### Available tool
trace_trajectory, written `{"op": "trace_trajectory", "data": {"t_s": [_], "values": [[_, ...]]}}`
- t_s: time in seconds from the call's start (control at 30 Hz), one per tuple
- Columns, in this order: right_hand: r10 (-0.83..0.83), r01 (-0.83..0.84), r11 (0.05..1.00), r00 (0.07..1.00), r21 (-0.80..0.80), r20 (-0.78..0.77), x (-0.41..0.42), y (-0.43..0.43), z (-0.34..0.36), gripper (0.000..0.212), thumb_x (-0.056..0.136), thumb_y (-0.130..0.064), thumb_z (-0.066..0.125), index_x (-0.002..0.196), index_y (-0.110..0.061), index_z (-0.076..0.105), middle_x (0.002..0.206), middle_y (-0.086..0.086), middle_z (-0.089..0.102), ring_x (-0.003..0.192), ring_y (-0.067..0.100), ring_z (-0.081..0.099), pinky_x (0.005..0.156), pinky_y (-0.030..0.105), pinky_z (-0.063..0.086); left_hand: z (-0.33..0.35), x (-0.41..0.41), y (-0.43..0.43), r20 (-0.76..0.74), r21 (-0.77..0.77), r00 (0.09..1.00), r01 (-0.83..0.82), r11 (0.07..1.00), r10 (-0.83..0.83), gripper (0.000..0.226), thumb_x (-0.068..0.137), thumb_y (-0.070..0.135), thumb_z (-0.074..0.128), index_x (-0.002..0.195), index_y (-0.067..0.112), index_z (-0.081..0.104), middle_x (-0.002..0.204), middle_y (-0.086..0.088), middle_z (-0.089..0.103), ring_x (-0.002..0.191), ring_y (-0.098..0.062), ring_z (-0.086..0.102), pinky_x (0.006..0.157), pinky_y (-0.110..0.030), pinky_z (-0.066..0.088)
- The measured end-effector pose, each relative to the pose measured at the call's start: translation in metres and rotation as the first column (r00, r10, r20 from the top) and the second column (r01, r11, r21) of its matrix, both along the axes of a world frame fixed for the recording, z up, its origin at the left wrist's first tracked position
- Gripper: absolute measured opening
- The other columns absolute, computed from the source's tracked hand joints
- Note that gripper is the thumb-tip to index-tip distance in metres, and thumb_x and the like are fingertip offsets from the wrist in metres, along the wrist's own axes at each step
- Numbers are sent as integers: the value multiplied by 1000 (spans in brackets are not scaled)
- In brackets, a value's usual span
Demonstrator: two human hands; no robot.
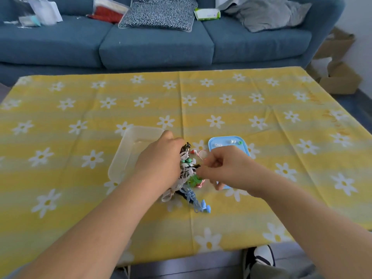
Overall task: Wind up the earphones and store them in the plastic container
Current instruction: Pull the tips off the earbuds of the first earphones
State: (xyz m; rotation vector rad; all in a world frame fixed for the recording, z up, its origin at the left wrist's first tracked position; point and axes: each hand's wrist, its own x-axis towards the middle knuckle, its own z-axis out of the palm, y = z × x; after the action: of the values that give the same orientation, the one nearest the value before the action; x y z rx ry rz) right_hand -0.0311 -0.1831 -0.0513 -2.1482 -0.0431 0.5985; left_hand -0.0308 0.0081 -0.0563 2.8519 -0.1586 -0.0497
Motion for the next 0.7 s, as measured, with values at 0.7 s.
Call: {"op": "trace_trajectory", "data": {"t_s": [0.7], "values": [[-29,173,612,980,772,-197,-30,-19,39,14,90,-9,69,103,-3,67,83,20,62,60,32,64,58,37,58,35,-34,-31,-711,-672,685,-729,-133,-159,57,97,50,60,120,-1,65,110,-25,75,82,-32,73,63,-37,58]]}}
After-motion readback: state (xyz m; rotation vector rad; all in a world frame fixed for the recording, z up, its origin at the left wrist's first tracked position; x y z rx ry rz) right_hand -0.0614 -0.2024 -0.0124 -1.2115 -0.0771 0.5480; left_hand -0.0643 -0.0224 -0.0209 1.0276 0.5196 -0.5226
